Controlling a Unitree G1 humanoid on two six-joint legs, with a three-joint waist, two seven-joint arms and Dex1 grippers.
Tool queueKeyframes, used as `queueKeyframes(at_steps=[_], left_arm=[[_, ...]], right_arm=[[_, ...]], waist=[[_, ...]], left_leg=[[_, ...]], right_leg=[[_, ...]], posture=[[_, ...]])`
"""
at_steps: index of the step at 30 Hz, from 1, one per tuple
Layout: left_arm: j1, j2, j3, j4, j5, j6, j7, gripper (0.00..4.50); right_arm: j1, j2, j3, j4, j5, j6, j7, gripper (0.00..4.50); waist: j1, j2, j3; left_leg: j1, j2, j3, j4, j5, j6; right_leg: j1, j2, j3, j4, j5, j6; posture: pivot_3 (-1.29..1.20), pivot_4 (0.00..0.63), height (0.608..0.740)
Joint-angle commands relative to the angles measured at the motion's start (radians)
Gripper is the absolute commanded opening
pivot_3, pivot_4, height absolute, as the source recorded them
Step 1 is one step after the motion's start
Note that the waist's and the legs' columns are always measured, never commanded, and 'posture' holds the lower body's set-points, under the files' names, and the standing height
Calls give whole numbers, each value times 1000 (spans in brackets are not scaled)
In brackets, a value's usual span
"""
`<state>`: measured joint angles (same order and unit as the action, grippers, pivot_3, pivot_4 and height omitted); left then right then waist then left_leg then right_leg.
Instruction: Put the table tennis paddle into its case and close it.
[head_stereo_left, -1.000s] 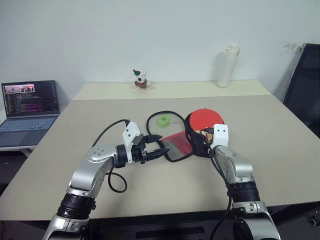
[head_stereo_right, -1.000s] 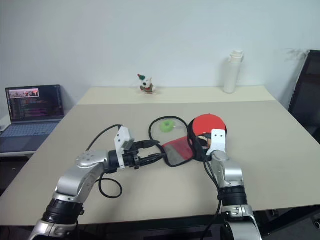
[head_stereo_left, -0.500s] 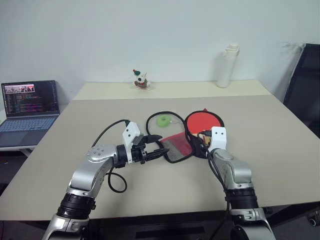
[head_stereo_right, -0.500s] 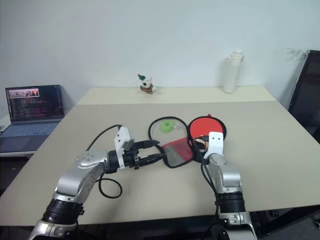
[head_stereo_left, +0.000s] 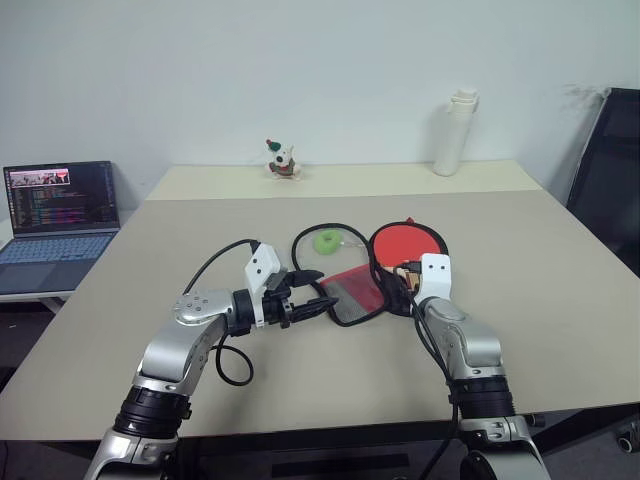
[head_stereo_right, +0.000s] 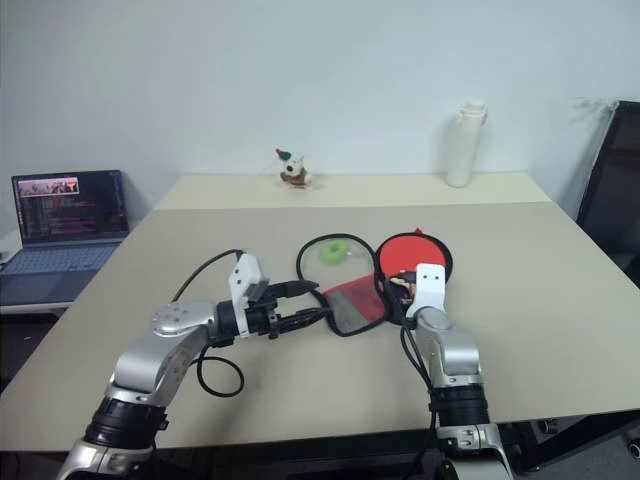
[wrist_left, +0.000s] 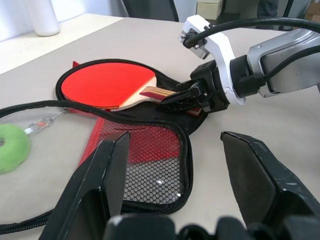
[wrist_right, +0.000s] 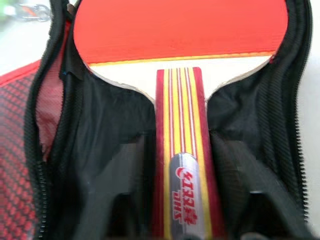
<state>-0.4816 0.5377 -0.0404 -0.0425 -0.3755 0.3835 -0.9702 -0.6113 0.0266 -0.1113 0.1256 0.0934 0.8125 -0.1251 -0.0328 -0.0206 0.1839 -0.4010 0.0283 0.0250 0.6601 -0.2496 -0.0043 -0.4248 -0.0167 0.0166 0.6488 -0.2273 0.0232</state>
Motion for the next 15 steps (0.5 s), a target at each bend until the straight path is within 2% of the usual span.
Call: queueKeyframes(at_steps=[1,4,6,10,13,15], left_arm=[[4,2,7,-44,0,-14,13,3165],[7,1,14,-35,9,-21,27,3165],[1,-2,26,-15,11,-22,46,3165],[-34,6,34,90,68,-54,103,3165],[-93,9,32,238,128,-71,161,2518],[-129,8,24,328,161,-91,182,1809]], right_arm=[[-6,-13,22,-60,0,3,24,3614],[-8,-40,33,-149,22,34,72,3614],[-7,-72,40,-249,79,84,155,3614],[14,-214,29,-473,244,224,370,3614],[44,-371,10,-593,357,300,522,3643],[50,-421,-28,-629,423,346,563,3643]], waist=[[0,0,0],[0,0,0],[1,0,0],[2,0,0],[5,0,0],[5,-1,0]], left_leg=[[0,0,0,0,0,0],[0,0,0,0,0,0],[0,0,0,0,0,0],[0,0,-1,0,0,0],[0,0,-2,0,0,0],[0,-1,-2,1,0,0]], right_leg=[[0,0,0,0,0,0],[0,0,0,0,0,0],[0,0,0,0,0,0],[0,0,0,-1,-1,2],[1,0,-2,-1,-1,2],[2,0,-2,-1,-1,2]], posture=[[0,150,740],[0,150,740],[0,150,740],[0,150,740],[0,150,740],[0,150,740]])
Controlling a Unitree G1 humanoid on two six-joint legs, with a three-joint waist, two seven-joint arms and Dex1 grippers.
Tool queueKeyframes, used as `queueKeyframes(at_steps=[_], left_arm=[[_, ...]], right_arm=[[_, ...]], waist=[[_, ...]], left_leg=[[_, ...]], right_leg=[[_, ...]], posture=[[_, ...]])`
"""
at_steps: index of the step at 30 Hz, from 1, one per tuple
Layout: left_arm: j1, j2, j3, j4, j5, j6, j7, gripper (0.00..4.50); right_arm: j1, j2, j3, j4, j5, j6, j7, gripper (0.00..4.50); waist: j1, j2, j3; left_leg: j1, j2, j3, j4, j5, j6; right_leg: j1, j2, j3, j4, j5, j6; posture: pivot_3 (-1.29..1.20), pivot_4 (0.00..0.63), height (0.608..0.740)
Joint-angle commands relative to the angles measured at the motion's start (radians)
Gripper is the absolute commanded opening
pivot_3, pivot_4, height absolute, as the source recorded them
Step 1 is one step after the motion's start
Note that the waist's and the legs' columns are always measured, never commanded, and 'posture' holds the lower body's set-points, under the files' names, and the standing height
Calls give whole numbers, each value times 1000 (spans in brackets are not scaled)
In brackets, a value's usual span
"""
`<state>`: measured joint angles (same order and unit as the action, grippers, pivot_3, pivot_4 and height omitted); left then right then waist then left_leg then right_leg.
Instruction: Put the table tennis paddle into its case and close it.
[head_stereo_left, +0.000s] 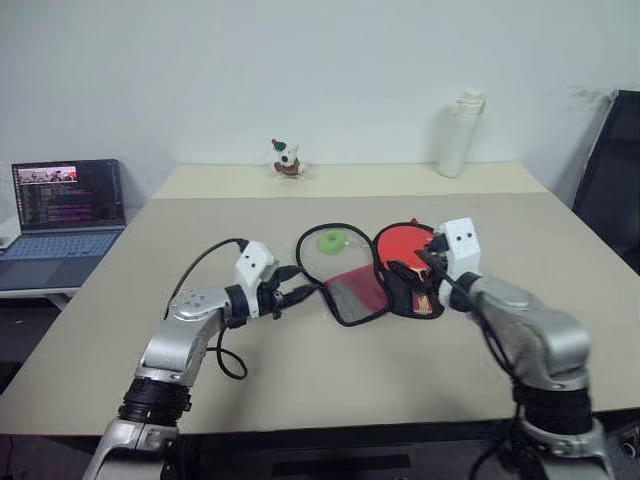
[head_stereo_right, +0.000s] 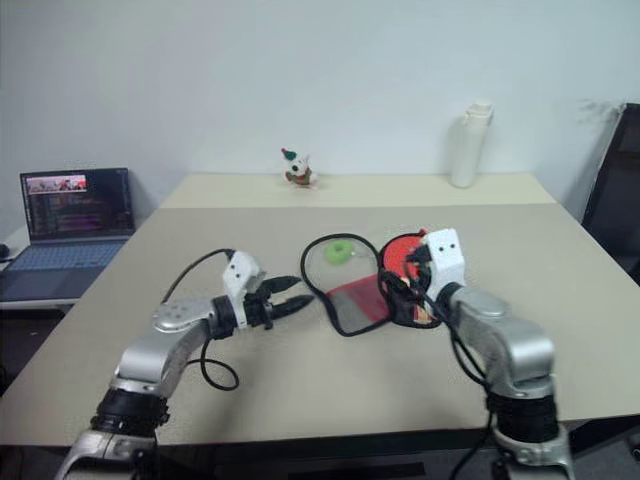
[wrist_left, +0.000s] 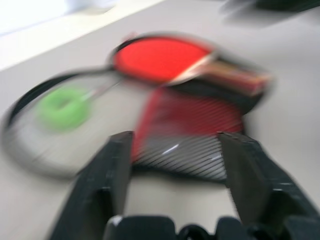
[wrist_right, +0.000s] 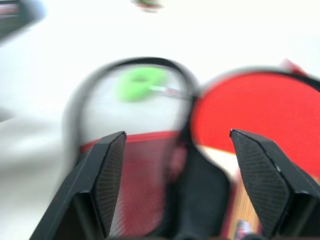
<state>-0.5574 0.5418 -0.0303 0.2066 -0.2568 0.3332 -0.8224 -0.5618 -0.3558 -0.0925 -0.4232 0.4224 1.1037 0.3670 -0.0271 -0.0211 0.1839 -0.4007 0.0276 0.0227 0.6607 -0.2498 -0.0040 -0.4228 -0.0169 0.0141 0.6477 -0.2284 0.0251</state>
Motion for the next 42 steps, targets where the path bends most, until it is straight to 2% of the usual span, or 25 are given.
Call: queueKeyframes(at_steps=[1,4,5,11,17,28,35,42], left_arm=[[-73,1,8,129,59,-56,43,1429],[-126,-18,-10,255,103,-105,60,273],[-146,-28,-14,297,114,-119,65,26],[-292,-119,-56,608,205,-244,96,26],[-393,-185,-62,791,240,-334,89,26],[-528,-271,-42,878,236,-407,58,26],[-748,-444,-38,1021,259,-452,105,26],[-821,-525,-21,1084,278,-468,146,26]], right_arm=[[4,-57,-63,-94,120,70,85,3643],[16,-97,-74,-113,150,77,102,3643],[21,-104,-75,-115,154,78,101,3643],[48,-131,-59,-128,157,63,84,3643],[75,-164,-52,-145,155,46,83,3643],[118,-204,-81,-162,160,30,78,3643],[156,-301,-198,-157,215,81,117,3643],[179,-319,-259,-159,233,124,69,3643]], waist=[[0,0,0],[-2,-1,0],[-1,-1,0],[1,-1,1],[1,-2,1],[2,-4,2],[22,-5,3],[15,-5,3]], left_leg=[[0,0,0,0,0,0],[0,0,1,0,0,0],[0,0,1,0,0,0],[-1,-1,3,0,0,0],[-2,-1,4,0,0,0],[-3,-2,4,1,0,0],[-7,-4,3,2,0,0],[-6,-5,4,2,-1,2]], right_leg=[[0,0,0,0,0,0],[0,0,0,0,0,0],[0,0,0,0,0,0],[0,0,0,0,0,0],[-1,-1,0,-1,0,0],[-1,-1,-1,-1,0,1],[-2,-1,-3,-4,1,2],[-3,1,-1,-3,1,3]], posture=[[0,150,740],[0,150,740],[0,150,740],[0,150,740],[0,150,740],[0,150,740],[0,150,740],[0,150,740]])
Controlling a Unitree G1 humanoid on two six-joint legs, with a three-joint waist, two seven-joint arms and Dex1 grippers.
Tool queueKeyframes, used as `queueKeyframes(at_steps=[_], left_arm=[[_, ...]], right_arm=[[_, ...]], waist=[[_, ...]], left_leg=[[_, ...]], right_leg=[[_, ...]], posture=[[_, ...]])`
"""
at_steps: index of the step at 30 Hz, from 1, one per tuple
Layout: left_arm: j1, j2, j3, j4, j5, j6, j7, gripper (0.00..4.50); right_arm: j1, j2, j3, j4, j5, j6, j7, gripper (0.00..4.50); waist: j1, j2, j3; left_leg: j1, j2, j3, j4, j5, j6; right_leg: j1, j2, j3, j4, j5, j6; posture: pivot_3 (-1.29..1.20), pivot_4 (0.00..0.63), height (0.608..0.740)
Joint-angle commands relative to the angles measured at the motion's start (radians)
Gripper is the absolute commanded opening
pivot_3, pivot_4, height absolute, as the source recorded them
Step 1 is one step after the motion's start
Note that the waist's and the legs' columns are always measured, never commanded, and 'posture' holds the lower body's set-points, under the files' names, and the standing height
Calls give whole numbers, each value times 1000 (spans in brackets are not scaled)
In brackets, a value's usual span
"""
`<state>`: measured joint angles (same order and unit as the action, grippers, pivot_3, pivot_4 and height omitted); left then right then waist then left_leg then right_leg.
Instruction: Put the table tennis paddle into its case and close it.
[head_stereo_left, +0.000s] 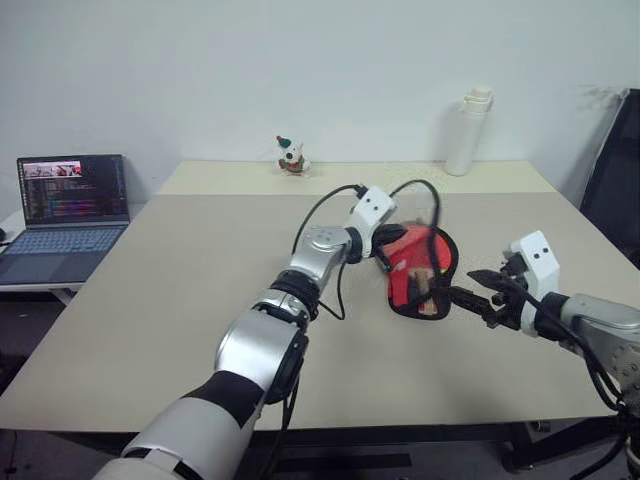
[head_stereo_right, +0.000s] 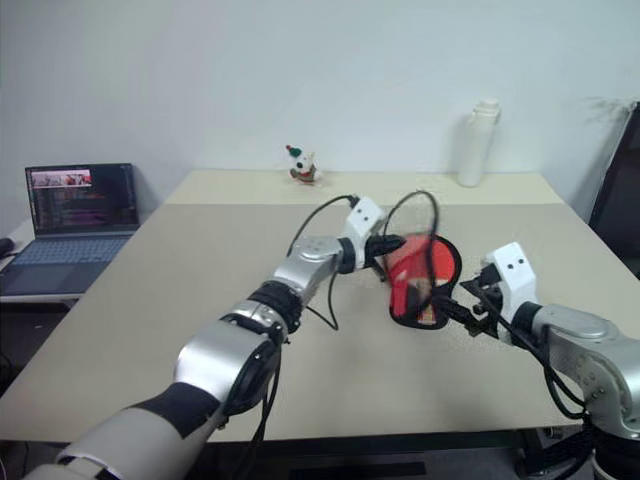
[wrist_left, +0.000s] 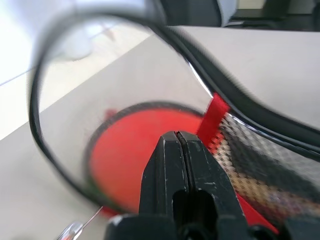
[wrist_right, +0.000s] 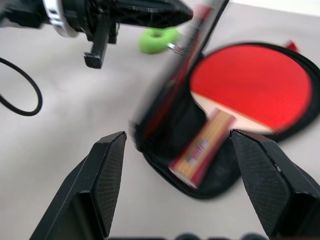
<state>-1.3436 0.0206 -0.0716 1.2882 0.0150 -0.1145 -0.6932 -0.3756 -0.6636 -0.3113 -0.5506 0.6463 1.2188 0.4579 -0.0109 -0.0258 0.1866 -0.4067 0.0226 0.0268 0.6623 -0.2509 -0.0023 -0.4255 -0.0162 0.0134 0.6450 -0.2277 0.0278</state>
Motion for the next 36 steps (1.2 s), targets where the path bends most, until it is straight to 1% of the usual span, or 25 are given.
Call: queueKeyframes(at_steps=[1,2,5,6,9,12,13,16,17,19,21,23,26,29,32,36], left_arm=[[-34,-2,25,2,4,-24,13,26],[-29,5,28,-2,2,-29,5,26],[1,41,33,-18,0,-46,-30,0],[12,53,38,-24,-3,-49,-41,0],[65,102,72,-67,-37,-49,-95,0],[153,153,97,-161,-74,-34,-163,0],[195,171,102,-216,-87,-19,-191,0],[347,223,114,-485,-167,101,-283,0],[392,237,116,-584,-201,161,-308,0],[481,270,115,-777,-269,278,-353,0],[552,304,118,-926,-316,367,-365,0],[600,333,124,-1018,-337,422,-342,0],[643,361,138,-1090,-352,469,-300,0],[662,371,138,-1121,-359,485,-276,0],[669,373,137,-1135,-361,491,-264,0],[669,378,138,-1133,-360,489,-258,0]], right_arm=[[-7,-10,-40,-28,8,9,-30,3643],[-8,-8,-37,-20,4,6,-37,3643],[-25,4,-17,35,-27,-23,-69,4165],[-35,9,-9,57,-36,-34,-77,4436],[-94,36,36,164,-77,-87,-95,4478],[-162,68,101,299,-125,-154,-90,4478],[-188,81,123,361,-145,-185,-84,4478],[-264,126,179,574,-206,-290,-61,4478],[-286,139,188,637,-217,-315,-50,4478],[-330,163,195,766,-239,-366,-35,4478],[-374,186,190,887,-253,-410,-21,4478],[-412,198,194,1001,-279,-458,-8,4478],[-456,203,207,1141,-321,-530,17,4478],[-482,203,228,1226,-362,-587,40,4478],[-495,202,228,1259,-384,-626,59,4478],[-487,192,222,1242,-398,-636,75,4478]], waist=[[-3,0,0],[-5,0,0],[-10,0,0],[-15,0,0],[-20,0,0],[-23,0,0],[-24,0,0],[-23,1,0],[-22,1,0],[-20,1,0],[-15,1,0],[-15,1,0],[-13,1,0],[-16,1,0],[-19,1,0],[-19,1,0]], left_leg=[[0,0,0,0,0,0],[1,1,0,0,0,0],[1,1,0,0,0,0],[2,1,0,0,0,0],[3,2,1,0,0,0],[5,3,1,-1,0,0],[5,3,1,-1,0,0],[5,5,2,-1,0,0],[5,5,2,-1,0,0],[4,6,2,-1,0,0],[2,5,2,0,0,0],[3,4,2,0,0,0],[4,3,1,1,0,0],[5,3,1,1,0,0],[6,4,2,1,0,0],[6,4,2,1,0,0]], right_leg=[[0,0,0,1,0,0],[0,1,0,1,0,0],[0,2,0,2,0,0],[0,2,1,2,0,0],[0,1,3,2,0,0],[0,2,4,3,0,0],[0,2,4,3,0,0],[0,2,4,3,1,-2],[0,2,4,3,3,-5],[0,1,4,3,3,-6],[0,0,3,2,3,-6],[0,-2,3,2,4,-6],[2,-3,3,2,4,-5],[3,-3,4,2,4,-4],[3,-2,4,3,4,-4],[3,-2,4,3,4,-5]], posture=[[0,150,740],[0,150,740],[0,150,740],[0,150,740],[0,150,740],[0,150,740],[0,150,740],[0,150,740],[0,150,740],[0,150,740],[0,150,740],[0,150,740],[0,150,740],[0,150,740],[0,150,740],[0,150,740]])
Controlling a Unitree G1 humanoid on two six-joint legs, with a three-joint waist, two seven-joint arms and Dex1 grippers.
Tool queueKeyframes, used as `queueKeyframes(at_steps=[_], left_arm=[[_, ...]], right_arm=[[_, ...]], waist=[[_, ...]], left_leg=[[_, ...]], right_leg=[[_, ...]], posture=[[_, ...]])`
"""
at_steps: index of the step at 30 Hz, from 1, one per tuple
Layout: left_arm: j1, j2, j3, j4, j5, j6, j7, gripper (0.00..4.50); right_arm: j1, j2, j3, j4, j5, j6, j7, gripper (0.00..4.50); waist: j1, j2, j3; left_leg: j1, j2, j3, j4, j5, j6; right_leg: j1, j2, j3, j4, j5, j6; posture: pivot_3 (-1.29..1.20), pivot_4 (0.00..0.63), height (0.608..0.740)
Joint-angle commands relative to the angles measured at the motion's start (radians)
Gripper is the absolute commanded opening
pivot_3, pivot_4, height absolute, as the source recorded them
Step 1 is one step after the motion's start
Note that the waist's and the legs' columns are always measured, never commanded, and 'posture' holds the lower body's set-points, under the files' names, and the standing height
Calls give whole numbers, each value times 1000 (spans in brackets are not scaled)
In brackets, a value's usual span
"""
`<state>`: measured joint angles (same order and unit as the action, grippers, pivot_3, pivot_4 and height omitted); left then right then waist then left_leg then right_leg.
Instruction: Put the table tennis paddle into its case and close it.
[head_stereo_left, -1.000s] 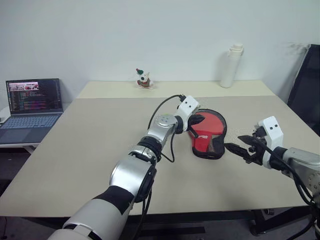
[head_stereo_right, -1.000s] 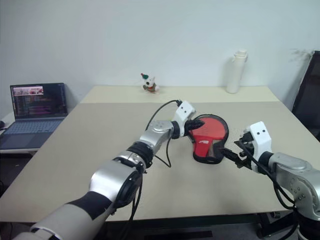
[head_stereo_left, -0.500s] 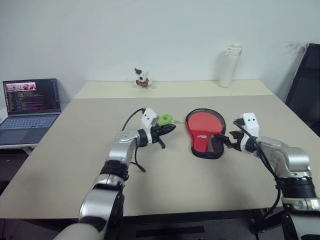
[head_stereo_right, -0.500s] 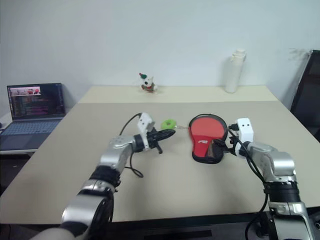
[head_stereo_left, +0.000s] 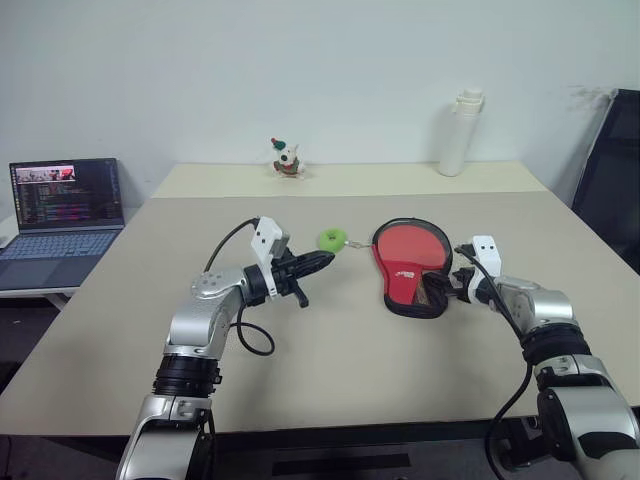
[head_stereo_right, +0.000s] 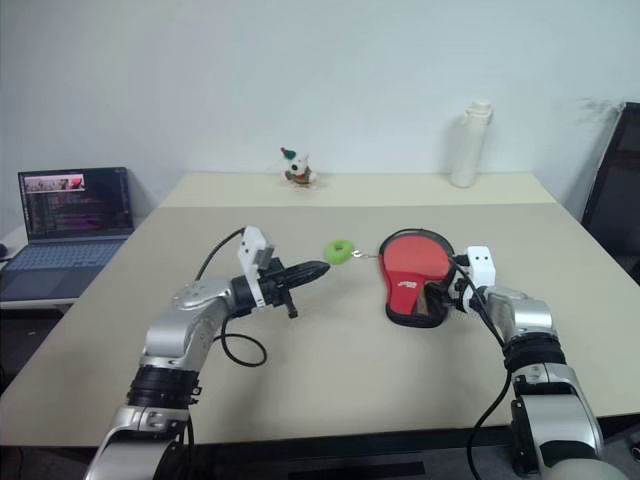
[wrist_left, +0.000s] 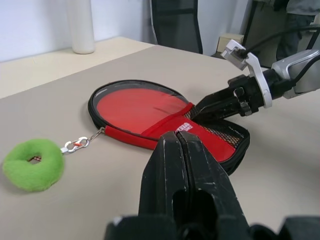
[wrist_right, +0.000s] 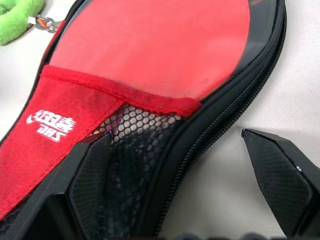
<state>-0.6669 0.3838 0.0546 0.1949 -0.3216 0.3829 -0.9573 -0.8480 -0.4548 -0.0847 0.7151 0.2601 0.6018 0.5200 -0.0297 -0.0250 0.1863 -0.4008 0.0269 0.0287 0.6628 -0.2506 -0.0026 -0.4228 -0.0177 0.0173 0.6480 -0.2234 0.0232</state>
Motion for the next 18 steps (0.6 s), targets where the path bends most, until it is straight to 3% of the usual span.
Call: queueKeyframes(at_steps=[1,14,18], left_arm=[[-9,16,10,-35,-22,-12,7,0],[-34,14,-17,-8,-11,-28,0,0],[-23,23,-19,-18,-13,-27,-2,0]], right_arm=[[-9,-15,-6,-17,-19,-21,6,4478],[-46,60,19,159,-82,-21,-16,4478],[-79,89,14,217,-81,-4,14,3644]], waist=[[0,0,0],[-5,-1,-2],[-12,-3,-4]], left_leg=[[0,0,0,0,0,0],[3,0,0,0,0,0],[4,1,0,0,0,0]], right_leg=[[0,0,0,0,0,0],[2,0,1,1,1,-1],[3,1,1,1,1,-1]], posture=[[0,150,740],[0,150,740],[0,150,740]])
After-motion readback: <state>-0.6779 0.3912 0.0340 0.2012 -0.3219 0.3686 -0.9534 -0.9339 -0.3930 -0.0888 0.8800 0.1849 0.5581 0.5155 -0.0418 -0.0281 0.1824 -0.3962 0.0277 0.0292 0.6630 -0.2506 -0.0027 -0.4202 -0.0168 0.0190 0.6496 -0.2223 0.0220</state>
